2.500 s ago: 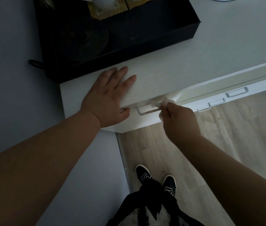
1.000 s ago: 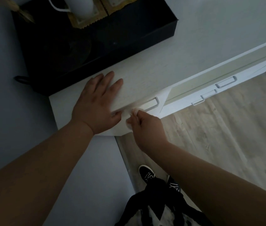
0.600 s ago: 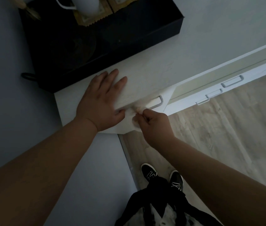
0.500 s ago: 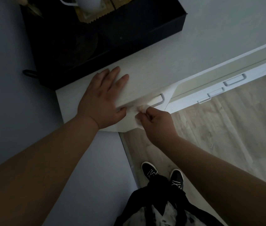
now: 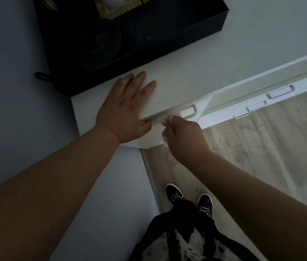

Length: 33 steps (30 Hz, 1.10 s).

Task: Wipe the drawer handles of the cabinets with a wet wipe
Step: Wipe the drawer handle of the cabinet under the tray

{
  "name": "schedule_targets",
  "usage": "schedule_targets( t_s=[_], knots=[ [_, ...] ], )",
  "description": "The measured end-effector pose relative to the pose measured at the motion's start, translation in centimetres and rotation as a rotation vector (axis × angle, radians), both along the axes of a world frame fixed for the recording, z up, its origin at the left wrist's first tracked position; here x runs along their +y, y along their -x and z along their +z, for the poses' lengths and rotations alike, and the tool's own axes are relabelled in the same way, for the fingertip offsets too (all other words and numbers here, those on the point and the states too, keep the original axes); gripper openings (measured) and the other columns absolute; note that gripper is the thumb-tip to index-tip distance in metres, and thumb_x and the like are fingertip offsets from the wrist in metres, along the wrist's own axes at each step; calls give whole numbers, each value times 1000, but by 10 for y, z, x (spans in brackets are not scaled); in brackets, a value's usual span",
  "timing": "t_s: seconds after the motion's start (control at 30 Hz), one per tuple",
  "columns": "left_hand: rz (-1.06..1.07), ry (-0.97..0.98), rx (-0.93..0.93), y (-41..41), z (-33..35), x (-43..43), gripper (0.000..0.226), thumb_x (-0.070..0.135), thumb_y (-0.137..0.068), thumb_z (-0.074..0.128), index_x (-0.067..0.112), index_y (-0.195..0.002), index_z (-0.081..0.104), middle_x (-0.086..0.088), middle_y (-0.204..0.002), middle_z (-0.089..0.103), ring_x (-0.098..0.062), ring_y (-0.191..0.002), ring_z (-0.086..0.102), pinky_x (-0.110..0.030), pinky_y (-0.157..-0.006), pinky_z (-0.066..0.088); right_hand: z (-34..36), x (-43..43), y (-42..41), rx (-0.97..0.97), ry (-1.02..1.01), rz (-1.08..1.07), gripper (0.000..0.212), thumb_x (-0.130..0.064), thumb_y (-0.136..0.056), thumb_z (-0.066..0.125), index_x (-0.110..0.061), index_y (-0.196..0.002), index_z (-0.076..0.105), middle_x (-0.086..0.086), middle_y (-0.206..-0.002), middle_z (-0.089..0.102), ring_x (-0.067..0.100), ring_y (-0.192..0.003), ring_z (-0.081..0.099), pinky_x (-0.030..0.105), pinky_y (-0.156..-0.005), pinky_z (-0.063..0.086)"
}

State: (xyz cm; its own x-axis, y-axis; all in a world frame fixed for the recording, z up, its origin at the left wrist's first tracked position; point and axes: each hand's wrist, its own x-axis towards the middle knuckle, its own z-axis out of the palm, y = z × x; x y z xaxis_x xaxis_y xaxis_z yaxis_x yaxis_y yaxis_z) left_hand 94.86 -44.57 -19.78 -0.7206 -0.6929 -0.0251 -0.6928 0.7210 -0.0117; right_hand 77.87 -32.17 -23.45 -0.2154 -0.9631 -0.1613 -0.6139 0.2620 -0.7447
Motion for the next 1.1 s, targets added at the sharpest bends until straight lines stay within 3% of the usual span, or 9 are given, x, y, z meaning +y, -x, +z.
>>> schedule_targets(
  t_s=[0.13,0.27,0.4,0.53,0.7,0.77,0.87,1.0,1.1],
  knots=[
    [2,-3,-5,2,2,0,97,59,-81,58,22,-164,25,-11,-171,21,-39,-152,25,-55,-124,25,4,2,0,-122,-37,-105,27,-25,-100,56,-9,-79,64,3,-66,65,18,-60,60,41,-63,54],
    [1,3,-1,1,1,-1,96,60,-81,57,22,-164,25,-11,-171,21,-39,-152,26,-55,-124,25,6,0,10,-25,-30,-125,27,-21,-95,61,-13,-71,53,0,-56,53,18,-50,50,38,-54,49],
    [-3,10,7,1,3,0,95,60,-82,57,22,-163,27,-12,-170,23,-39,-151,28,-55,-123,26,8,8,-4,-99,-5,-105,19,-21,-98,57,-10,-86,65,2,-62,62,19,-55,59,41,-58,54],
    [-5,4,7,1,3,0,95,59,-83,58,22,-164,26,-11,-171,22,-38,-151,27,-56,-123,26,9,-5,11,61,-4,-5,18,-23,-98,54,-10,-96,68,6,-73,68,24,-62,63,43,-61,56],
    [-2,7,1,1,2,0,95,59,-82,57,22,-164,26,-11,-171,22,-39,-152,27,-56,-123,25,15,5,-4,-91,-43,-50,24,-26,-99,51,-11,-96,70,3,-75,71,21,-67,67,42,-67,59],
    [-8,8,4,0,3,0,95,59,-83,57,22,-164,25,-12,-171,22,-39,-152,27,-56,-124,24,14,-1,6,-63,-73,-30,20,-22,-100,55,-15,-87,68,-3,-67,66,12,-59,62,36,-63,57],
    [-10,-11,-2,1,2,0,95,58,-82,58,23,-164,24,-11,-171,20,-39,-153,26,-56,-124,23,10,-3,9,-98,-68,-76,21,-20,-100,55,-22,-84,68,-17,-65,63,-3,-61,62,11,-57,47],
    [4,-18,-6,1,3,0,95,59,-82,57,24,-165,23,-10,-172,18,-38,-154,24,-54,-125,22,7,7,-5,-133,-50,-113,23,-27,-101,51,-17,-95,71,-2,-78,73,14,-68,68,40,-69,59],
    [-6,-13,2,1,4,0,95,58,-83,58,23,-164,24,-11,-171,20,-39,-153,25,-55,-124,24,9,-3,6,15,-52,-15,27,-29,-100,46,-11,-99,66,5,-78,72,23,-65,66,43,-65,58]
  ],
)
